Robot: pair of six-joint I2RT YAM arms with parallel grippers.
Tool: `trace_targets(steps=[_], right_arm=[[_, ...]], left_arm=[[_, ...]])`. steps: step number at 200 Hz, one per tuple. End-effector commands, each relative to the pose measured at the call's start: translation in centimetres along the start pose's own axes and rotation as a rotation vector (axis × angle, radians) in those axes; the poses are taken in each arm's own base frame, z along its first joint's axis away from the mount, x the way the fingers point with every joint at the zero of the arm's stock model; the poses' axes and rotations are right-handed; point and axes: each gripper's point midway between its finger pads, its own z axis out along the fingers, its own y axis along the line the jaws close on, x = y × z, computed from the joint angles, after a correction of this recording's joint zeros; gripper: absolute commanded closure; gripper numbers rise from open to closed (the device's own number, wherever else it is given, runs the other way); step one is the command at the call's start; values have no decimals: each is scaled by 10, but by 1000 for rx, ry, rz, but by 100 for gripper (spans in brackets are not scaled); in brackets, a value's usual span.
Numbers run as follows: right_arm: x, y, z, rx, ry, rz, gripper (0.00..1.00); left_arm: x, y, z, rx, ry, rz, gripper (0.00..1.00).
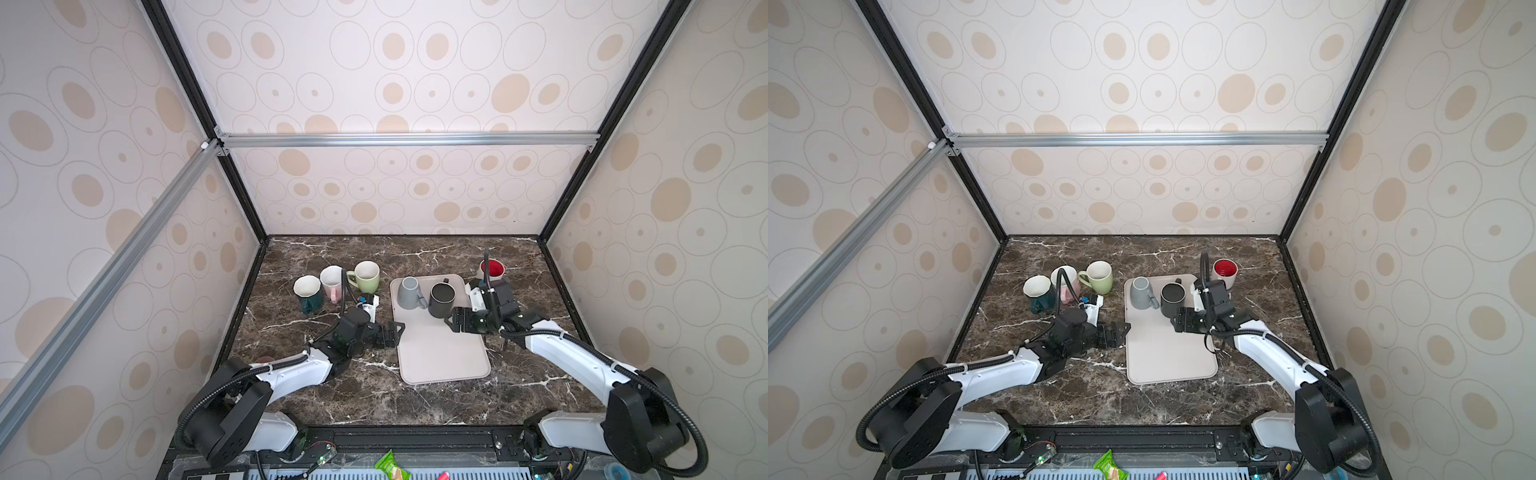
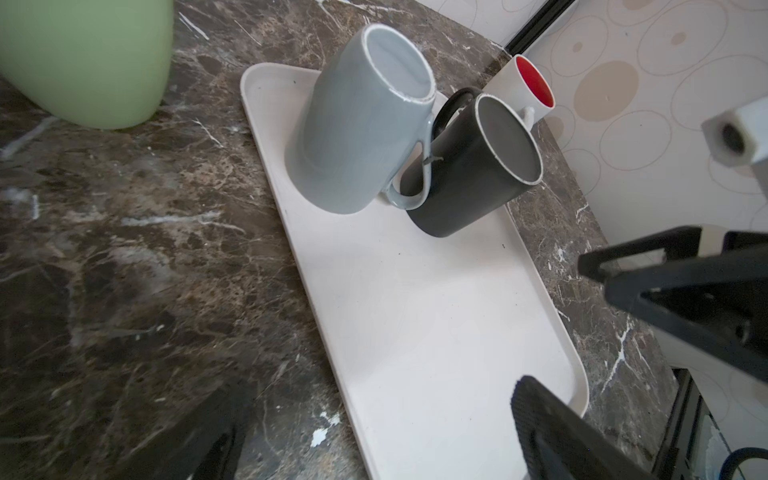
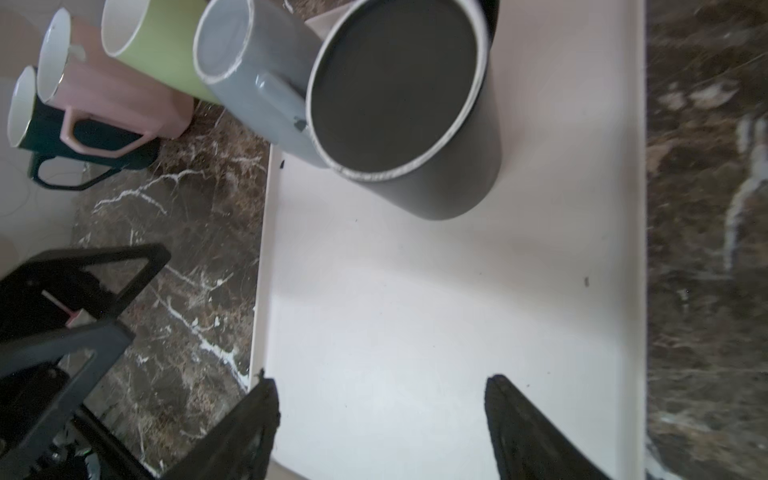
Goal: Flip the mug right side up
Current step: 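Lower the white mug upright on the table beyond the tray and open the right gripper, then reach the left gripper over the upside-down grey mug while the right gripper withdraws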
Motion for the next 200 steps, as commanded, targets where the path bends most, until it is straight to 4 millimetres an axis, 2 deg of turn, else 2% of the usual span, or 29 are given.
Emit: trace_targets(steps=[1,43,65,93,120,180,200], right_arm=[[9,4,-2,-75,-44,36,20],[24,-3,-21,-142,-219,25,19],[30,-9,-34,-131,-275,27,18],[40,-14,-37,-152,-312,28,14],[49,-21,-40,-129,-320,15,0],[55,-30,-62,-71,-346,-8,0],[60,-32,-64,-74,-356,10,0]], left_arm=[[-5,-9,7,-41,47,-11,2],[-28,-13,27,-304,86,179,2],[-29,-19,45,-322,117,141,2],[-35,-29,66,-349,104,66,2],[-37,-20,83,-457,116,-4,2],[-44,-14,104,-534,96,-44,2],[-49,-8,105,-568,76,-11,8]])
